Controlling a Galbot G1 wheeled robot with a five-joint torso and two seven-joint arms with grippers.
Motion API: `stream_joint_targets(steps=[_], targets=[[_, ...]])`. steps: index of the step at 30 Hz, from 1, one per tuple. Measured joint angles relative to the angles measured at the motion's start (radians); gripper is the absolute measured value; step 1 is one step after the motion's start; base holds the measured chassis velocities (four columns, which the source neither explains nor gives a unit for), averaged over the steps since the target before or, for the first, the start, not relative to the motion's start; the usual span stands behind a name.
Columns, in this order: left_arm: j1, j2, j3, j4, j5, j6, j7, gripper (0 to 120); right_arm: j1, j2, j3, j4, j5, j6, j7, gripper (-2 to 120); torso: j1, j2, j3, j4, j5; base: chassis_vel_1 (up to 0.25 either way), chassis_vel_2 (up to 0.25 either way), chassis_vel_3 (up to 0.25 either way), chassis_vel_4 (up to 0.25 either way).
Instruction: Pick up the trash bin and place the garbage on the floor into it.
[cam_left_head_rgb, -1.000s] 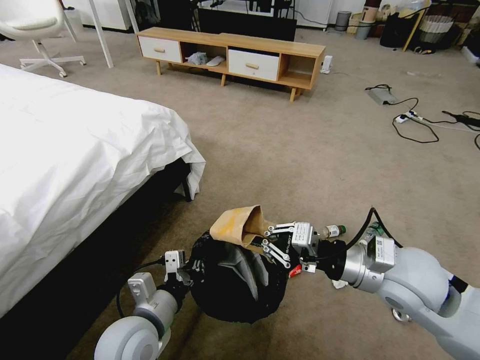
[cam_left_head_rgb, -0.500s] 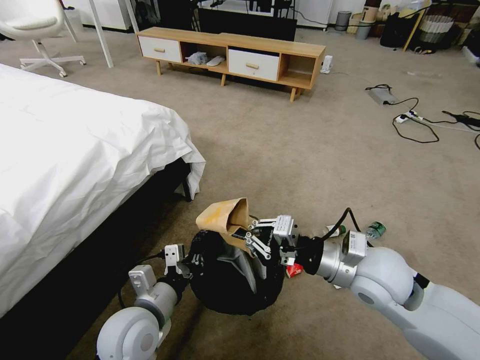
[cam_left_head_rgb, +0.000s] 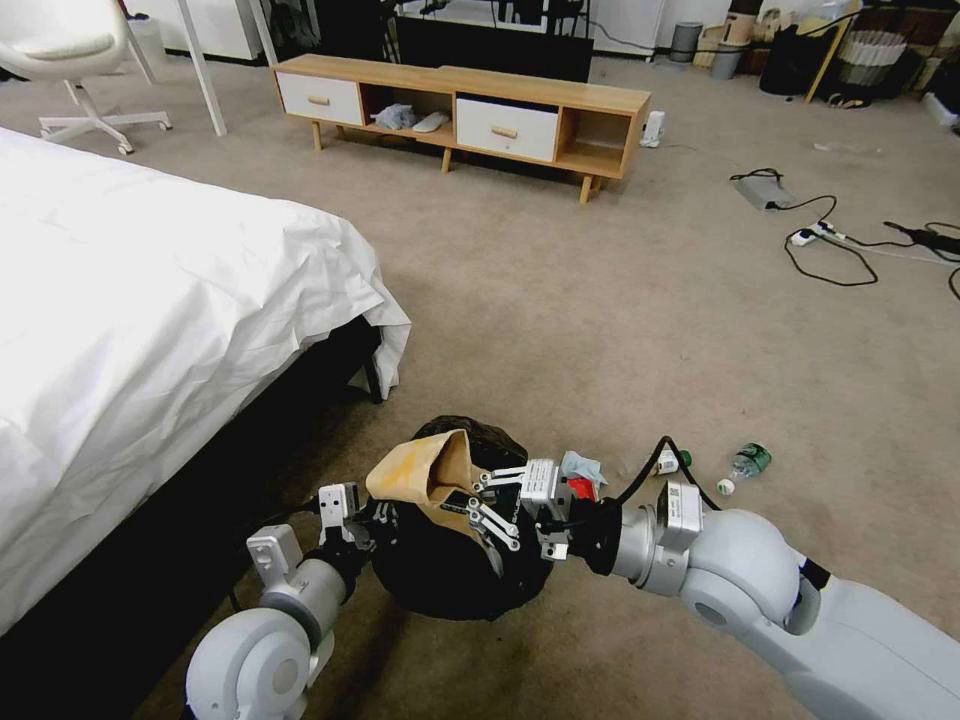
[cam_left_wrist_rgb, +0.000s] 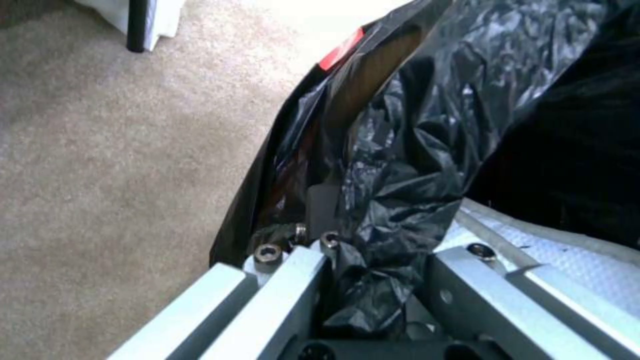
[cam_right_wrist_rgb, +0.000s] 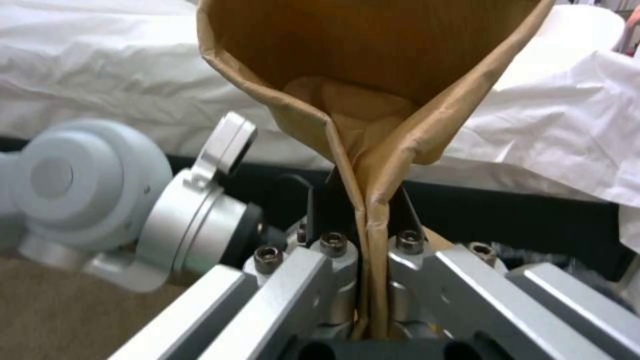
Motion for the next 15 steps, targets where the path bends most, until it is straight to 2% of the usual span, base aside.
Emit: stream_joint_targets(steps=[3, 15], targets=[[-0.009, 0.004, -0.002, -0.014, -0.039, 0.011, -0.031, 0, -0.005, 0.002, 0.0, -0.01, -0.009, 0.003, -0.007, 0, 0.0, 0.0, 0.0, 0.0, 0.0001, 0.0, 0.0, 0.0, 0.0], [-0.001, 0.009, -0.003, -0.052, -0.066, 0.016, -0.041, 0, -0.007, 0.005, -0.002, -0.029, -0.026, 0.011, -0.014, 0, 0.0, 0.0, 0.0, 0.0, 0.0001, 0.0, 0.0, 0.0, 0.0]])
